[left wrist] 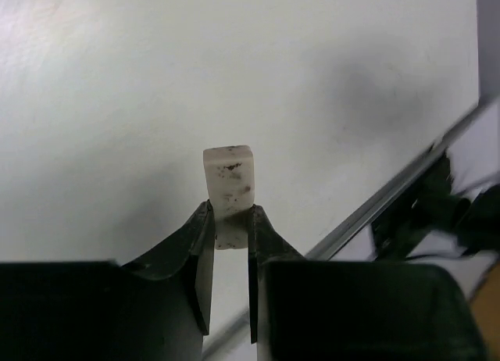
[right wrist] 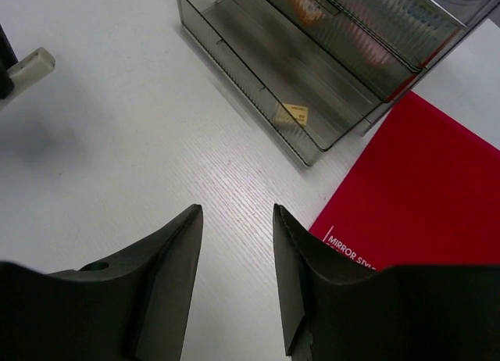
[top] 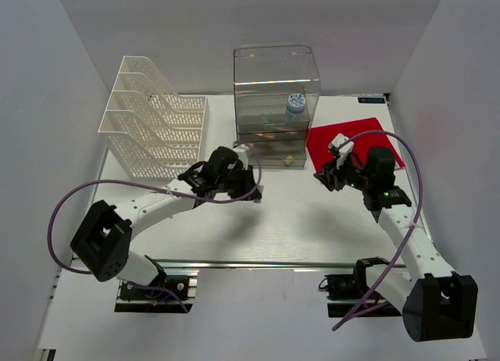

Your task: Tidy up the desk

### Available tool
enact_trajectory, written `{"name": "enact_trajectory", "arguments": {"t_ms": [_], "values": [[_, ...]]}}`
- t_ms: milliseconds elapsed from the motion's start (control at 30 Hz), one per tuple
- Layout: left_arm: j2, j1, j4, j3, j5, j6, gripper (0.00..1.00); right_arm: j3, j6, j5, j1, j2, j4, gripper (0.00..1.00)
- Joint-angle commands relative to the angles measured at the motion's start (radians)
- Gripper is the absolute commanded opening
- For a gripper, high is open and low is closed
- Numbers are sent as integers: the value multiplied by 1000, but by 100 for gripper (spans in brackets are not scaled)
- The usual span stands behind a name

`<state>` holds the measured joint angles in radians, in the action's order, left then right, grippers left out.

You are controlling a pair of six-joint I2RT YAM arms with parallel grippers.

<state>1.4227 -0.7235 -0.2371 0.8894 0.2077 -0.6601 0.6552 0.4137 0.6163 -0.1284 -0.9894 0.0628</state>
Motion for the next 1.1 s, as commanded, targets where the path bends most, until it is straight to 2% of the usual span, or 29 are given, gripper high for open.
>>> {"name": "enact_trajectory", "arguments": {"t_ms": [0,33,100,200,267,367,400,533,633,800,900,1000,1067], "values": [[65,-19,103,150,234,603,0,-19,-15,-16,22,23,-52,47],[83,-31,63,193,192,655,0,-20,-16,-16,26,26,-50,47],[142,-40,-7,295,46,858,0,-25,-18,-16,33,32,-50,47],[205,-40,24,359,-141,1008,0,-26,-18,-16,44,34,-52,46],[232,-40,91,367,-189,1069,0,-29,-19,-20,49,35,-50,46],[298,-40,143,372,-180,1241,0,-34,-21,-23,56,44,-50,46],[317,-40,163,381,-232,1278,0,-35,-21,-23,56,49,-81,46],[433,-27,203,460,-292,1292,0,-40,-24,-23,75,54,-89,46],[459,-27,301,465,-369,1330,0,-45,-24,-21,78,54,-93,46],[507,-27,329,497,-396,1346,0,-48,-24,-20,82,48,-93,47],[532,-27,334,505,-430,1378,6,-49,-24,-18,84,46,-98,47],[541,-27,325,507,-429,1386,26,-51,-24,-20,85,44,-98,47],[538,-27,329,497,-429,1380,46,-51,-21,-18,87,41,-98,49]]}}
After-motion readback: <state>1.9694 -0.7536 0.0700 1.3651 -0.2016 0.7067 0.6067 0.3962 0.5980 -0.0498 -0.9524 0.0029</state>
